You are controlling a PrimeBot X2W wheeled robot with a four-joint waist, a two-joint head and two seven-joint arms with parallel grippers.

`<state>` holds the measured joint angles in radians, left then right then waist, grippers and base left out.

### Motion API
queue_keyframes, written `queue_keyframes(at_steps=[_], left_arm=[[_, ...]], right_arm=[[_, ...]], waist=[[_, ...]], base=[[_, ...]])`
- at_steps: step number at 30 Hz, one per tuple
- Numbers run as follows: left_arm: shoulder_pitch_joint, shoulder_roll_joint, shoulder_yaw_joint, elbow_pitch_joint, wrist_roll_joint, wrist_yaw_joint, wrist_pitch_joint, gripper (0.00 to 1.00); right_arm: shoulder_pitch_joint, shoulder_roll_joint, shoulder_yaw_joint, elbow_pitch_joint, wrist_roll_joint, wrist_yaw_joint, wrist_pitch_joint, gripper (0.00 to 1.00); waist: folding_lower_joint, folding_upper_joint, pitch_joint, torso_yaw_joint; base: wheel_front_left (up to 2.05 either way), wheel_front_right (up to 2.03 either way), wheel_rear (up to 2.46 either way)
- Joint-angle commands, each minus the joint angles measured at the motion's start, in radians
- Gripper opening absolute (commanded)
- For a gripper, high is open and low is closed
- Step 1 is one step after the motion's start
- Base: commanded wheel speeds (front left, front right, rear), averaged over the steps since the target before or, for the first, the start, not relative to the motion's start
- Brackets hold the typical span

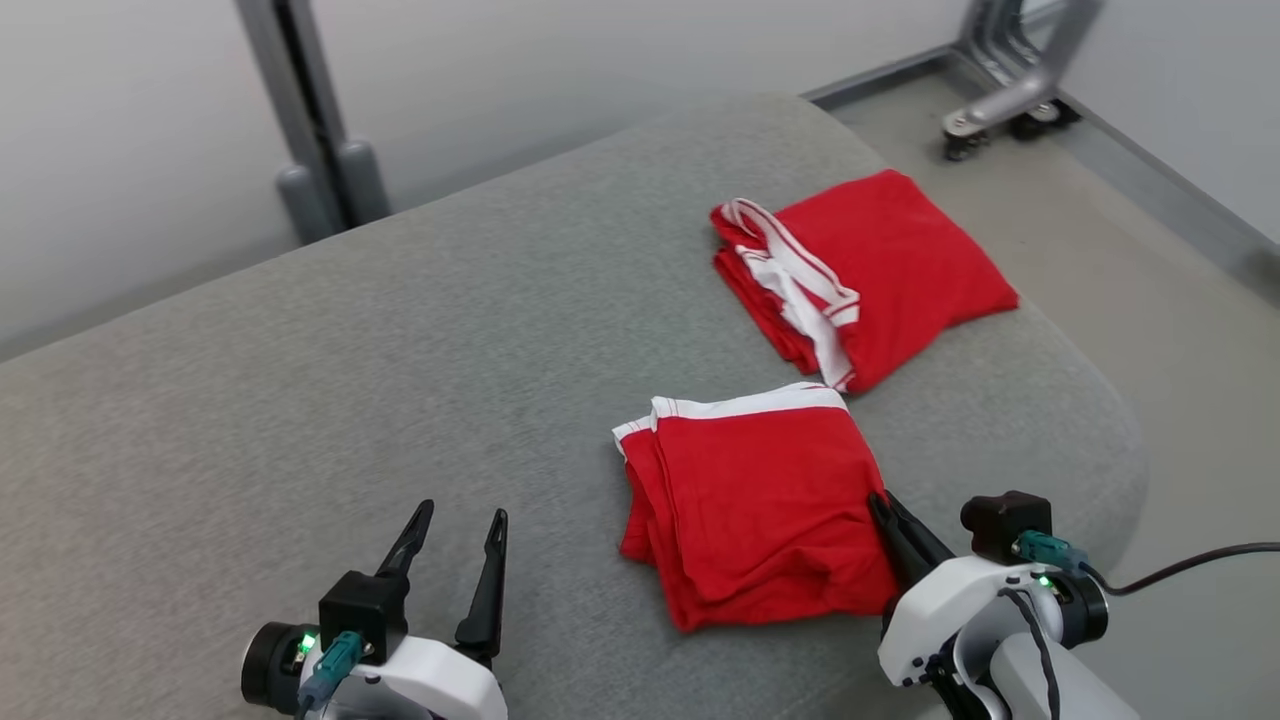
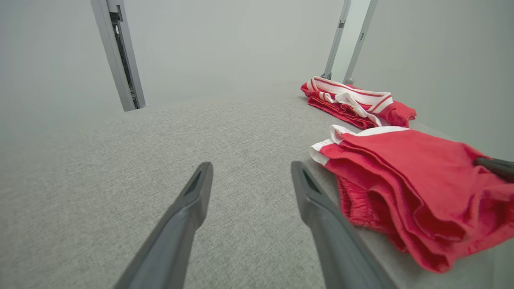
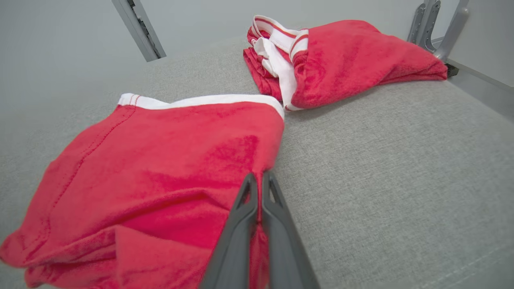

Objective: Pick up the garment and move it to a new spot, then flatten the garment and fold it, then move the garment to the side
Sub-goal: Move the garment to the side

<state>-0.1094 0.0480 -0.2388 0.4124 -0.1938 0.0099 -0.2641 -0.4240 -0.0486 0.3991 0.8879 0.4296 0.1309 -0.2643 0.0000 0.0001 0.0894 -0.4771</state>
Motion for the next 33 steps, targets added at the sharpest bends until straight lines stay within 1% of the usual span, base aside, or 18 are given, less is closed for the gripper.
queue_keyframes(at_steps=[1, 6, 9, 14, 17, 22, 23, 26, 30, 33], left_arm=[[-0.02, 0.006, 0.0, 0.004, 0.006, -0.003, 0.0, 1.0], [-0.032, 0.005, -0.001, 0.008, 0.018, -0.008, 0.0, 1.0], [-0.036, 0.006, 0.004, 0.008, 0.024, -0.012, 0.0, 1.0], [-0.045, 0.005, 0.006, 0.007, 0.031, -0.018, 0.0, 1.0], [-0.053, 0.005, 0.005, 0.011, 0.04, -0.023, 0.0, 1.0], [-0.071, 0.005, 0.005, 0.013, 0.057, -0.031, 0.0, 1.0], [-0.071, 0.005, 0.005, 0.013, 0.057, -0.031, 0.0, 1.0], [-0.075, 0.005, 0.005, 0.012, 0.064, -0.035, 0.0, 1.0], [-0.075, 0.005, 0.011, 0.008, 0.073, -0.035, 0.0, 1.0], [-0.085, 0.005, 0.014, 0.007, 0.085, -0.04, 0.0, 1.0]], right_arm=[[-0.02, -0.005, -0.001, -0.001, -0.007, 0.0, 0.001, 0.0], [-0.044, -0.005, -0.008, 0.007, -0.038, 0.0, 0.001, 0.0], [-0.065, -0.007, -0.015, 0.01, -0.063, 0.0, 0.001, 0.0], [-0.108, -0.031, -0.045, -0.008, -0.121, 0.0, 0.001, 0.0], [-0.157, -0.063, -0.057, -0.014, -0.156, 0.0, 0.001, 0.0], [-0.266, -0.15, -0.089, -0.011, -0.219, 0.0, 0.001, 0.0], [-0.266, -0.15, -0.089, -0.011, -0.219, 0.0, 0.001, 0.0], [-0.333, -0.193, -0.115, -0.014, -0.243, 0.0, 0.001, 0.0], [-0.4, -0.225, -0.149, -0.018, -0.252, 0.0, 0.001, 0.0], [-0.433, -0.26, -0.182, 0.013, -0.27, 0.0, 0.001, 0.0]], waist=[[0.0, -0.0001, 0.022, -0.04], [0.0, -0.0001, 0.042, -0.039], [0.0, -0.0001, 0.053, -0.022], [0.0, -0.0001, 0.073, 0.022], [0.0, -0.0001, 0.088, 0.055], [0.0, -0.0001, 0.122, 0.125], [0.0, -0.0001, 0.122, 0.125], [0.0, -0.0001, 0.136, 0.163], [0.0, -0.0001, 0.146, 0.202], [0.0, -0.0001, 0.157, 0.228]], base=[[0.0, 0.0, 0.0], [0.0, 0.0, 0.0], [0.0, 0.0, 0.0], [0.0, 0.0, 0.0], [0.0, 0.0, 0.0], [0.0, 0.0, 0.0], [0.0, 0.0, 0.0], [0.0, 0.0, 0.0], [0.0, 0.0, 0.0], [0.0, 0.0, 0.0]])
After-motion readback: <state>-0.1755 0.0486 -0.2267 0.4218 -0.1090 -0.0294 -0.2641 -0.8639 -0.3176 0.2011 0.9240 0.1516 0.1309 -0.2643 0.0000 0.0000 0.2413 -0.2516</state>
